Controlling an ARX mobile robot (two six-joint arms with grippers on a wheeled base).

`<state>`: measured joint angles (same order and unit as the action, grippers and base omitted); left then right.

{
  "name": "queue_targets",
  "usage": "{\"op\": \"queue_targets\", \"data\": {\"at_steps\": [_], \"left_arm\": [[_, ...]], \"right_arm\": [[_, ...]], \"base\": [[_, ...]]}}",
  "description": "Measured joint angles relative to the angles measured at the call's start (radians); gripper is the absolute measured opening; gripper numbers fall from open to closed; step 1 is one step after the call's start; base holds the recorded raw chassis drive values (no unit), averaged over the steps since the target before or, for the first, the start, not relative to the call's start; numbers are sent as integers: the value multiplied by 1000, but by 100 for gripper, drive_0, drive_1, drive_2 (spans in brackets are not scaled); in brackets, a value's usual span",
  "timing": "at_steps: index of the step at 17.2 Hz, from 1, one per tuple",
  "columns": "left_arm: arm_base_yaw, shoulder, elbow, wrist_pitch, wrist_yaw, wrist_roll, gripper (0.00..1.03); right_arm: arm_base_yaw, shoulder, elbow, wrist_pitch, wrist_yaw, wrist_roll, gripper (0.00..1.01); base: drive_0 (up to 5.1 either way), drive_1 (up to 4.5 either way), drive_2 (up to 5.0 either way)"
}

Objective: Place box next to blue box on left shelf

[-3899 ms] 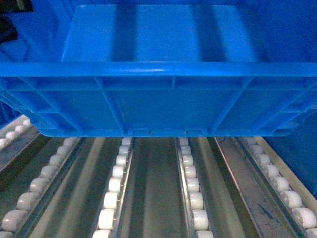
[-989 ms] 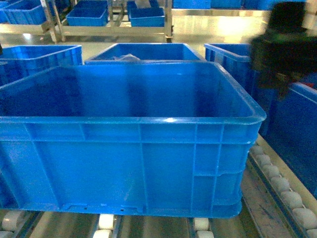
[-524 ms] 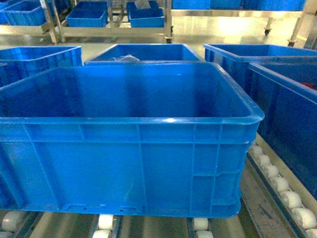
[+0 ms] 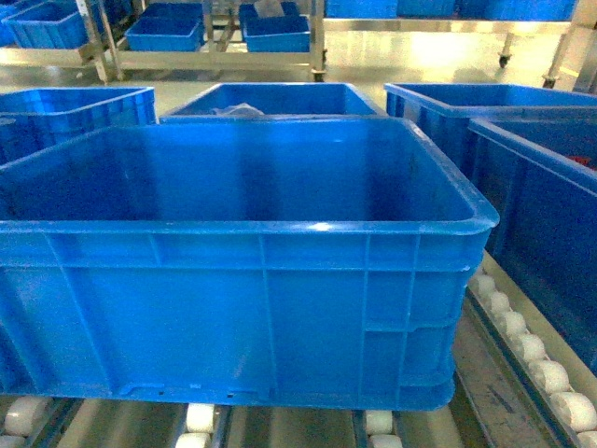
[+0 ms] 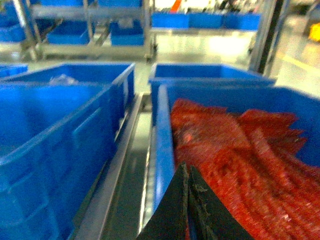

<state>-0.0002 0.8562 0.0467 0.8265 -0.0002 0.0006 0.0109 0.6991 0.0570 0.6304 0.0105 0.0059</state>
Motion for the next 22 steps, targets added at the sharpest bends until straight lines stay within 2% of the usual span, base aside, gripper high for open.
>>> {"op": "queue_targets", "data": {"at_steps": [1,2,8,15,16,17,19,22], "left_arm": [[0,-35,-26,-66,-1,0,2],[-1,-90,-31,-106,1,0,2],[0,-412,-32,-384,0,0,2],[0,-635,-32,-603,0,0,2],[0,-660,-32,-631,0,0,2],[0,-681,-32,-653,-3,0,2],[0,-852,-32,-827,-2,0,2],[0,-850,-32,-831,0,0,2]], "right_arm": [[-18,-6,-33,51,2,0,1],[-13,-37,-44,-12,-12,0,1],[-11,-323,-45,-254,-11,0,1],[-11,-512,-45,-443,-11,0,1],[-11,-540,-44,-481,-11,0,1],[-11,-672,-44,-640,-13,0,1],[-11,-694,-44,-640,-11,0,1],[-11,-695,-44,-635,-11,0,1]], "base": [[0,0,0],[0,0,0],[0,0,0],[0,0,0],[0,0,0],[0,0,0],[0,0,0],[0,0,0]]}}
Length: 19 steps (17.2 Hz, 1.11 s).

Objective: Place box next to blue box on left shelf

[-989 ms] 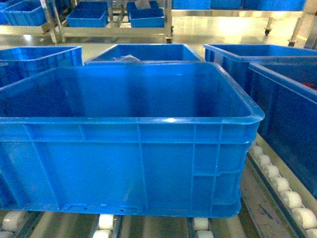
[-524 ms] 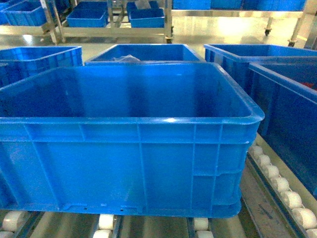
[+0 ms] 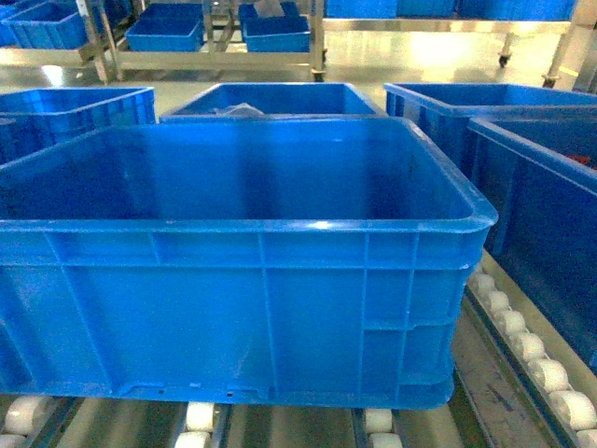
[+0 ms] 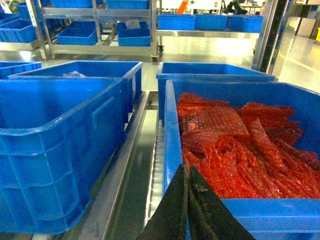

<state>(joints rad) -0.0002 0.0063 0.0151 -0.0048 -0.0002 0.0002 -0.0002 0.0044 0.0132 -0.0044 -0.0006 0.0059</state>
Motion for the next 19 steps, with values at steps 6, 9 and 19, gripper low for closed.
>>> {"op": "queue_targets", "data": {"at_steps": [6,9,19], "left_arm": [[0,0,0,1,0,0,94],[0,0,0,1,0,0,98],[0,0,0,1,0,0,98]], "right_arm": [[0,0,0,0,0,0,96],[0,0,0,0,0,0,98],[0,0,0,0,0,0,98]], "base": [[0,0,0],[0,0,0],[0,0,0]]}}
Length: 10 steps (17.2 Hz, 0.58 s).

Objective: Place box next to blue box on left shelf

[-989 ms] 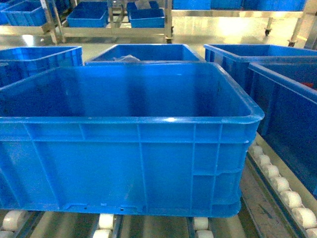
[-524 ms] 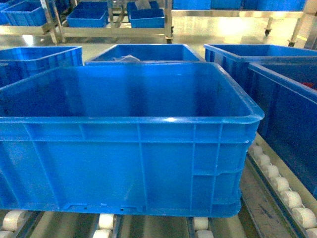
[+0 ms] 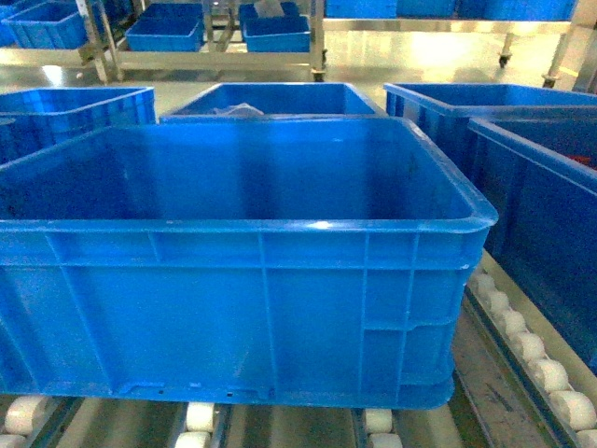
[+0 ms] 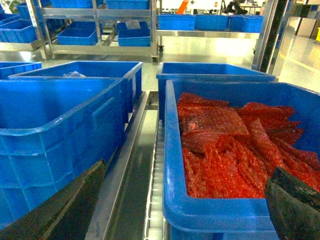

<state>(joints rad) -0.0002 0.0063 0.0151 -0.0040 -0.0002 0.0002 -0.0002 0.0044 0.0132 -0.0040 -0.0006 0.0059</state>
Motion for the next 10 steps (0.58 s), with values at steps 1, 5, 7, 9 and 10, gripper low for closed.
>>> {"op": "queue_targets", "data": {"at_steps": [1,5,7,9,10], "left_arm": [[0,0,0,0,0,0,98],[0,0,0,0,0,0,98],[0,0,0,0,0,0,98],[0,0,0,0,0,0,98],[0,0,0,0,0,0,98]], "right_arm": [[0,0,0,0,0,0,98],[0,0,0,0,0,0,98],[0,0,0,0,0,0,98],[0,0,0,0,0,0,98],[0,0,0,0,0,0,98]], "base": [[0,0,0],[0,0,0],[0,0,0],[0,0,0],[0,0,0]]}}
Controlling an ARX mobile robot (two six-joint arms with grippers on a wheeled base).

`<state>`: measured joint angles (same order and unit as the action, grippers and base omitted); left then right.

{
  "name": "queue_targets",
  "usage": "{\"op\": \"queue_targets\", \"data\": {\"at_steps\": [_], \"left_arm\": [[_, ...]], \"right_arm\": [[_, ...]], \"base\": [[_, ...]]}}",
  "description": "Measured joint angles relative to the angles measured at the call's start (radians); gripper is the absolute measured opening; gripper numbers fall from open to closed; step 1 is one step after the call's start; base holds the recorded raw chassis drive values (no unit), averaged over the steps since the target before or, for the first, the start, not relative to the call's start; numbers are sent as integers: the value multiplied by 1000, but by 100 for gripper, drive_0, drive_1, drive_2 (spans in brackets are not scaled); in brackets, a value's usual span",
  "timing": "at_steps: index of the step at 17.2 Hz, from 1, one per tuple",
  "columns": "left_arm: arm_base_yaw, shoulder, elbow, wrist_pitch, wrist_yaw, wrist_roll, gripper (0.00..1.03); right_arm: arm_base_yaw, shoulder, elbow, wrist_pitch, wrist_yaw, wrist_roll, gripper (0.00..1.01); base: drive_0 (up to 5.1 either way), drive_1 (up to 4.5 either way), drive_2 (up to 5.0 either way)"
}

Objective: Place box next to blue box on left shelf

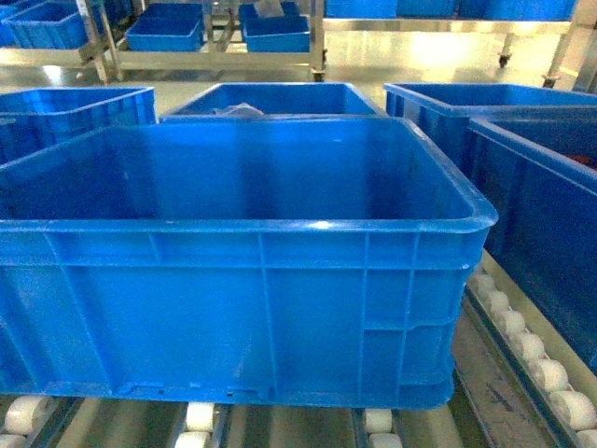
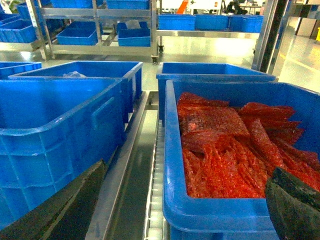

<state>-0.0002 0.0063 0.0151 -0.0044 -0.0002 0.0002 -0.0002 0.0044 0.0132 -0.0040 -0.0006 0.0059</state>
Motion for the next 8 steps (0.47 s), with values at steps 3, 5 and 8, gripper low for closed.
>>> {"op": "queue_targets", "data": {"at_steps": [3,5,8], "left_arm": [[0,0,0,0,0,0,98],[0,0,0,0,0,0,98],[0,0,0,0,0,0,98]], "right_arm": [[0,0,0,0,0,0,98],[0,0,0,0,0,0,98],[0,0,0,0,0,0,98]], "base": [[0,0,0],[0,0,0],[0,0,0]]}}
